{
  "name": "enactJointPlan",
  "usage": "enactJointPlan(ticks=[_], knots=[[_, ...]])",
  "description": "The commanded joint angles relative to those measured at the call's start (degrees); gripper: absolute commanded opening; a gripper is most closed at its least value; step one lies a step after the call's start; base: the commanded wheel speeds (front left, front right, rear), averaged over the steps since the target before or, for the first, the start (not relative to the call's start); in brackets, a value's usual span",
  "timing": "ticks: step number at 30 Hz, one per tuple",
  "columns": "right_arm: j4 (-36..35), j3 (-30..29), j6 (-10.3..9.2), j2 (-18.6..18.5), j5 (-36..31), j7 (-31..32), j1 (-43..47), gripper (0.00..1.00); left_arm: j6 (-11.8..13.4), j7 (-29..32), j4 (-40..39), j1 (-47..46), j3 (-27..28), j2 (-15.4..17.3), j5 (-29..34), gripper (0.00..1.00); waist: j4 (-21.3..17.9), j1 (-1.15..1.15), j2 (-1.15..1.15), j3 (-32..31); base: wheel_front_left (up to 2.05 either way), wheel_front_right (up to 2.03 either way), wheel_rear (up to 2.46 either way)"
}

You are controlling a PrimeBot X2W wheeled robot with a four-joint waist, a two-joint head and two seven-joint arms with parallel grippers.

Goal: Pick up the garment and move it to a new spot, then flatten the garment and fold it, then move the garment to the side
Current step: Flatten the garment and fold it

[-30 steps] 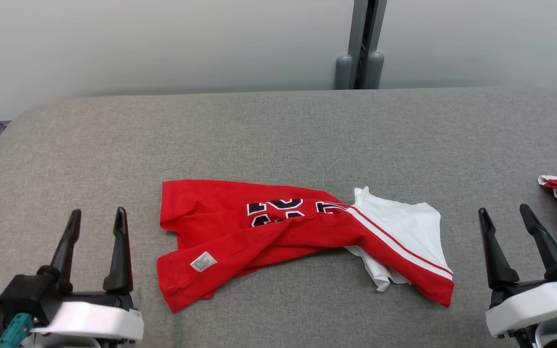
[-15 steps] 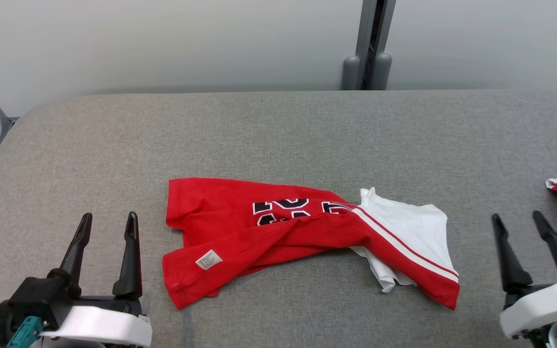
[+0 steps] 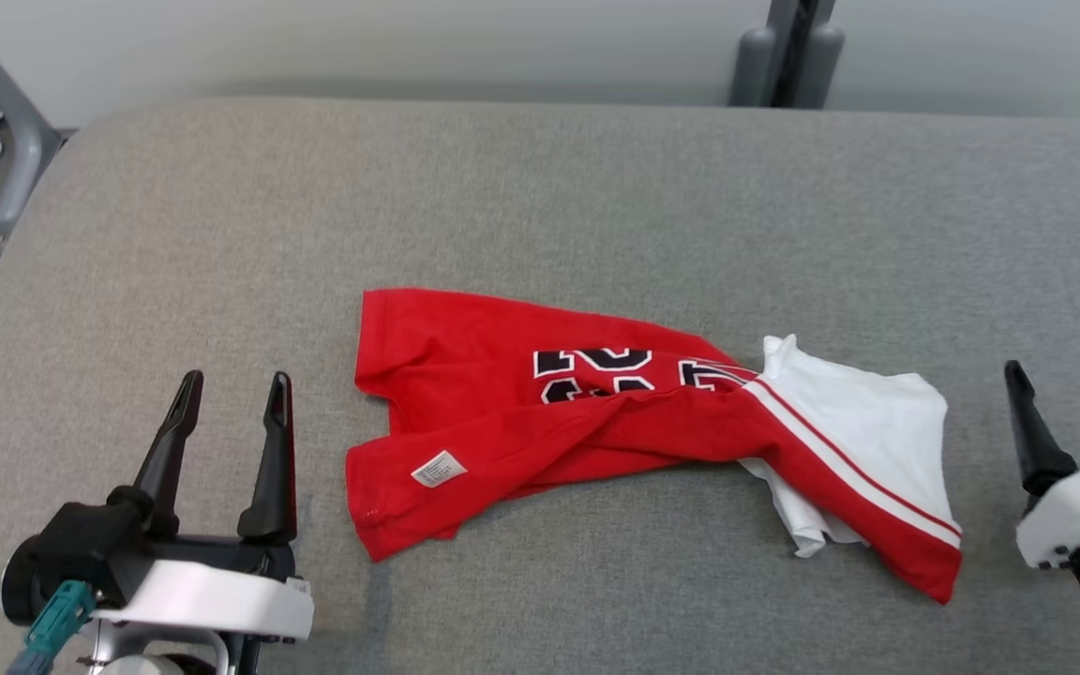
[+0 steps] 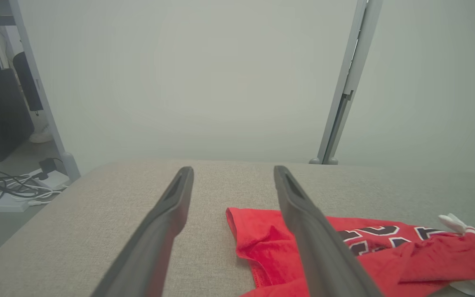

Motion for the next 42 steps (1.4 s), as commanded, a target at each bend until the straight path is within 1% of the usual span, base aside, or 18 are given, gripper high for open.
enactJointPlan(ticks=[1, 6, 11, 12, 14, 18, 23, 27, 30, 33, 36, 38, 42], knots=[[1.32, 1.20, -0.02, -0.77, 0.90, -0.38, -1.69, 1.00, -0.55, -0.48, 0.31, -1.53, -0.03, -0.14, -0.33, 1.00, 1.55, 0.00, 0.00, 2.76, 0.00, 0.00, 0.00], [6.23, 6.91, -0.03, -2.29, 2.86, 0.86, -5.77, 1.00, -1.79, -1.42, 1.52, -4.09, -0.78, -0.84, -0.29, 1.00, 2.77, 0.00, 0.00, 5.86, 0.00, 0.00, 0.00], [10.56, 12.15, -0.03, -4.22, 5.94, 3.61, -7.84, 1.00, -2.63, -2.28, 3.25, -5.86, -1.26, -1.59, -0.37, 1.00, 3.30, 0.00, 0.00, 7.05, 0.00, 0.00, 0.00], [11.24, 12.69, -0.03, -4.36, 6.80, 4.00, -7.98, 0.45, -2.82, -2.39, 3.58, -6.10, -1.28, -1.65, -0.43, 1.00, 3.34, 0.00, 0.00, 7.11, 0.00, 0.00, 0.00], [11.62, 13.28, -0.03, -5.08, 7.64, 3.32, -8.59, 0.00, -3.02, -2.66, 4.27, -6.47, -1.26, -1.72, -0.44, 1.00, 3.31, 0.00, 0.00, 7.06, 0.00, 0.00, 0.00], [10.52, 13.94, -0.03, -6.29, 8.94, 2.04, -10.49, 0.00, -3.34, -3.16, 5.19, -6.98, -1.04, -1.69, -0.51, 1.00, 2.86, 0.00, 0.00, 6.32, 0.00, 0.00, 0.00], [7.41, 13.39, -0.03, -7.33, 7.90, -0.21, -12.57, 0.00, -3.26, -3.50, 5.72, -6.84, -0.57, -1.48, -0.66, 1.00, 1.69, 0.00, 0.00, 5.39, 0.00, 0.00, 0.00], [2.63, 12.44, -0.02, -7.78, 5.10, -2.78, -15.11, 0.00, -3.17, -3.70, 5.66, -6.62, -0.22, -1.07, -0.63, 1.00, -0.01, 0.00, 0.00, 4.65, 0.00, 0.00, 0.00], [-1.79, 12.86, -0.02, -7.51, 1.99, -3.91, -13.77, 0.00, -3.27, -3.71, 5.48, -6.39, -0.40, -0.88, -0.55, 1.00, -0.86, 0.00, 0.00, 4.24, 0.00, 0.00, 0.00], [-4.89, 12.71, -0.02, -5.48, -0.08, -4.39, -8.63, 0.00, -3.31, -3.65, 5.43, -6.35, -0.68, -1.04, -0.70, 1.00, -1.35, 0.00, 0.00, 3.83, 0.00, 0.00, 0.00], [-5.81, 11.53, -0.03, -2.89, -0.54, -4.25, -2.88, 0.00, -3.19, -3.68, 5.48, -6.15, -0.86, -1.29, -0.95, 1.00, -1.73, 0.00, 0.00, 3.64, 0.00, 0.00, 0.00], [-4.87, 10.37, -0.04, -0.68, -0.05, -4.04, 0.88, 0.00, -3.23, -3.67, 5.65, -5.93, -0.99, -1.37, -1.16, 1.00, -2.02, 0.00, 0.00, 3.44, 0.00, 0.00, 0.00], [-2.89, 9.23, -0.03, 1.77, 0.37, -4.62, 4.05, 0.00, -3.00, -3.42, 5.70, -5.26, -0.94, -1.08, -1.25, 1.00, -2.79, 0.00, 0.00, 3.04, 0.00, 0.00, 0.00]])
